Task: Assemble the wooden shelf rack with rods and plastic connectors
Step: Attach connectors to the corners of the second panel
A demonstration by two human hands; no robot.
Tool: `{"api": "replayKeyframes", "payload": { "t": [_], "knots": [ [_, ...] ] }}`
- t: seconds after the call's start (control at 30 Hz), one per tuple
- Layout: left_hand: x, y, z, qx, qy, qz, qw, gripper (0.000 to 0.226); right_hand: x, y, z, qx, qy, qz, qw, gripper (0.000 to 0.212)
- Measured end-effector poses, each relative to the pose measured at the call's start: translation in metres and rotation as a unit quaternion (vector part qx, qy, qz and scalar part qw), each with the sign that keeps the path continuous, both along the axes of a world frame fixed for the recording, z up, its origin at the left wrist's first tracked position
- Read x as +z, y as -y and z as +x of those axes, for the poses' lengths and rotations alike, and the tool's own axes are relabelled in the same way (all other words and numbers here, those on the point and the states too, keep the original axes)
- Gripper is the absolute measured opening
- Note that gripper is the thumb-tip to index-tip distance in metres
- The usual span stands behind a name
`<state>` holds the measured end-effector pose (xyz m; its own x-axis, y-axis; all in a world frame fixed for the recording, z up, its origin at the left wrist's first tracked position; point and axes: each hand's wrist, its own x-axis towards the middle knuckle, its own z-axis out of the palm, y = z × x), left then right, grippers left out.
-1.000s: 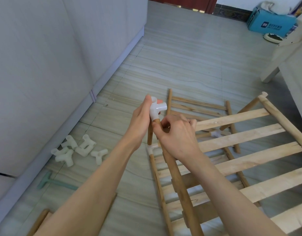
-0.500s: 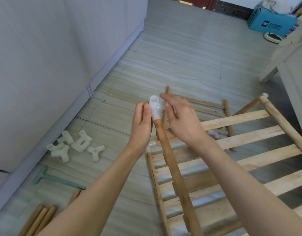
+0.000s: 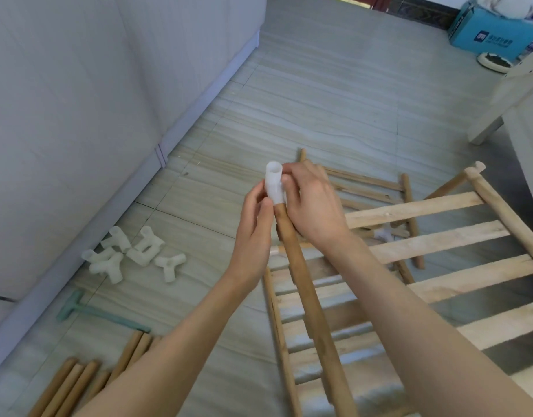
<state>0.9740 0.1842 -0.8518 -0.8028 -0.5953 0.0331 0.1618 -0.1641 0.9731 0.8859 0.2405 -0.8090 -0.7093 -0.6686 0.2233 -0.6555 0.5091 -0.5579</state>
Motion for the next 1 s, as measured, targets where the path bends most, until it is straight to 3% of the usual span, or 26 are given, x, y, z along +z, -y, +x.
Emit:
{"api": "replayKeyframes", "payload": {
  "t": [0.1,0.33,0.73,0.9,1.0],
  "knots": [
    [0.011,0.018,-0.014,-0.025,0.020,0.033,0.999,0.028,0.001,0.016,-0.014,-0.018,0.010,0.007,1.000,0.029],
    [0.016,0.032,-0.029,-0.023,0.081,0.004,0.996,0.028,0.000,0.019,-0.025,-0.017,0.031,-0.002,0.999,0.029],
    [0.018,0.032,-0.045,-0.005,0.049,0.025,0.998,0.030,-0.001,0.033,-0.033,-0.050,0.060,-0.029,0.997,0.030],
    [0.016,0.023,-0.041,-0.043,-0.031,0.019,0.998,0.026,-0.004,0.027,-0.030,-0.036,0.041,-0.057,0.997,0.028],
    [0.008,0.026,-0.038,-0.064,-0.032,0.018,0.997,0.039,-0.002,0.029,-0.031,-0.040,0.070,-0.070,0.994,0.026]
  ]
}}
